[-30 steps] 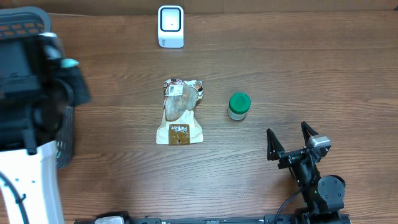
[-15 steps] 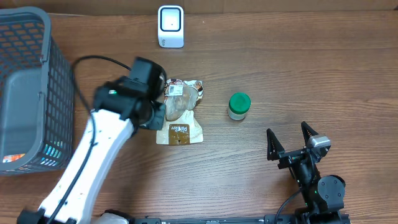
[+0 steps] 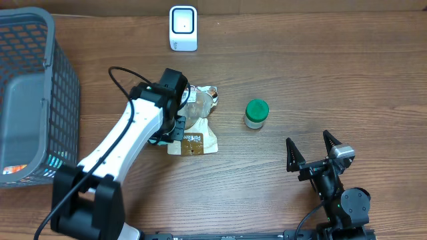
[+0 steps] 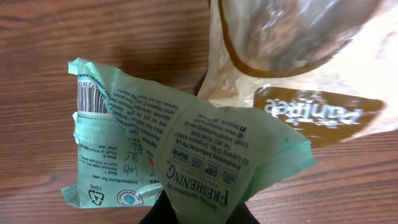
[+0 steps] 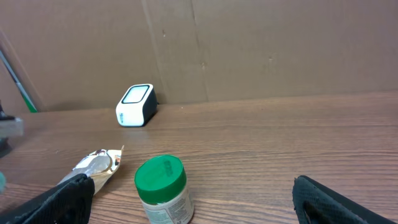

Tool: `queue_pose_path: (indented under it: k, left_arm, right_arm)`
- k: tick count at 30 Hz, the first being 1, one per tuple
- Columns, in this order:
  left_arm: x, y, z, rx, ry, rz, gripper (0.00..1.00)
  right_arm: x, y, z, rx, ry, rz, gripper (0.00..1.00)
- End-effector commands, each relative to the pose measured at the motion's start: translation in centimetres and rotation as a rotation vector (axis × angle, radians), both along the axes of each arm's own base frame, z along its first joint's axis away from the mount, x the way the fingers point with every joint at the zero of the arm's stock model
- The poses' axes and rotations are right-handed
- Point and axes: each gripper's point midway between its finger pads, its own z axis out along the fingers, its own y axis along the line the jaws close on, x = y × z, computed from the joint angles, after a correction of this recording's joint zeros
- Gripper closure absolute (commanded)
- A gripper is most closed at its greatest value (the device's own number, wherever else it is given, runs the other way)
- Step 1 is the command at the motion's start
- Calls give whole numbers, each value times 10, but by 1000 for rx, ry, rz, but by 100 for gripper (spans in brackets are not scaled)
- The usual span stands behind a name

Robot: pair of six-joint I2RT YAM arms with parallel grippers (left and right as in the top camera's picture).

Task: Scan the item barcode
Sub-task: 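Lift the green wipes pack with the left gripper toward the table centre, then lower the wipes pack beside the bag and open the left gripper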

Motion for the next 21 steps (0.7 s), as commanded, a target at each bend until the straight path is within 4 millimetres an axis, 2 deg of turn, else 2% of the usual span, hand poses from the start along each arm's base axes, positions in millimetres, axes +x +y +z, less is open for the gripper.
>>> queue_pose_path:
  k: [1,5,12,13,14,16,17,19,21]
  left_arm:
    - [-3,-2,-11,1,37,37,96]
    - [-4,-3,-19,6,61,49,96]
    - [1,-4,-21,0,47,49,94]
    - [2,-5,-21,-4,42,49,89]
    - [4,-7,-21,-10,36,49,76]
    - [6,-11,-21,-34,27,49,41]
    - [8,-13,-21,-43,23,49,30]
    - [9,-13,-21,-45,16,48,21]
    - [11,-13,-20,-45,8,48,18]
  right_arm:
    - [0,-1,-2,1,-5,-5,0]
    - [0,-1,-2,1,-5,-5,0]
    - [0,-1,-2,1,-5,-5,0]
    - [0,-1,-2,1,-5,-5,0]
    - [0,-1,-2,1,-5,-5,0]
    - [0,-1,-2,1,-5,-5,0]
    - [0,-1,-2,1,-5,-5,0]
    - [0,-1,-2,1,-5,-5,0]
    - [0,-1,-2,1,-5,-5,0]
